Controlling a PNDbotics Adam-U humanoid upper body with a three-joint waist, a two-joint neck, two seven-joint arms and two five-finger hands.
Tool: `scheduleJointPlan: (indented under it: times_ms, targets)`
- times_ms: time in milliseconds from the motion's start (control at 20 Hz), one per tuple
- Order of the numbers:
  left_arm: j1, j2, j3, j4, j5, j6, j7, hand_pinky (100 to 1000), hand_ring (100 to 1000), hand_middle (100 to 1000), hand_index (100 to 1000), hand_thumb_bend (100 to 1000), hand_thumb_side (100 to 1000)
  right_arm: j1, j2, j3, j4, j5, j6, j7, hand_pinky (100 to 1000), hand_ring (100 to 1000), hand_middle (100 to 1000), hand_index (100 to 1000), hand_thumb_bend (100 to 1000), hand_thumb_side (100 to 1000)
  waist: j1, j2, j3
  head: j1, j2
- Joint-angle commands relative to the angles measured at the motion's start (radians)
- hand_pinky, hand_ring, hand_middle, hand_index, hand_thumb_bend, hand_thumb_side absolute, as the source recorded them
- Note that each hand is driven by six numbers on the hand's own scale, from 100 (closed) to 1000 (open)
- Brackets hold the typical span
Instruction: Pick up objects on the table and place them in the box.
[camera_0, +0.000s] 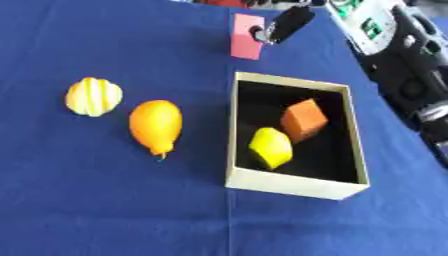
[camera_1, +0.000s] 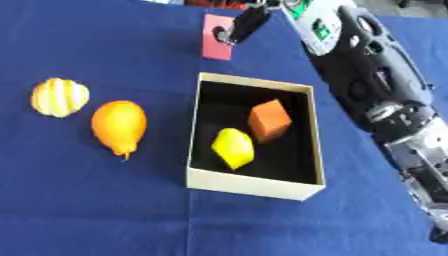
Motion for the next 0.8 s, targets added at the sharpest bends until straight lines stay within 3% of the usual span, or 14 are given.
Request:
scheduleJointPlan:
  times_ms: [50, 350, 800]
  targets:
    - [-0.004, 0.011, 0.016, -0.015, 0.003, 0.004, 0.004, 844, 805, 750, 908, 133, 361, -0.019, -0.018, -0.012, 0.001, 0.009, 0.006, 0.002, 1000, 1000, 955, 1000, 100, 320, 0.01, -0.019, -0.003, -0.013, -0.023]
    - [-0.001, 0.007, 0.018, -0.015, 0.007, 0.002, 0.002, 847, 806, 750, 909, 111, 369, -0.016, -0.019, -0.01, -0.003, 0.017, 0.012, 0.0, 1000, 1000, 954, 1000, 100, 271, 0.013, -0.01, -0.011, -0.019, -0.036]
    - [-0.002, 0.003, 0.019, -0.015, 0.01, 0.001, -0.002, 847, 806, 750, 910, 104, 373, -0.018, -0.014, -0.007, -0.003, 0.022, 0.026, -0.019, 1000, 1000, 957, 1000, 100, 276, 0.014, 0.002, -0.014, -0.019, -0.039]
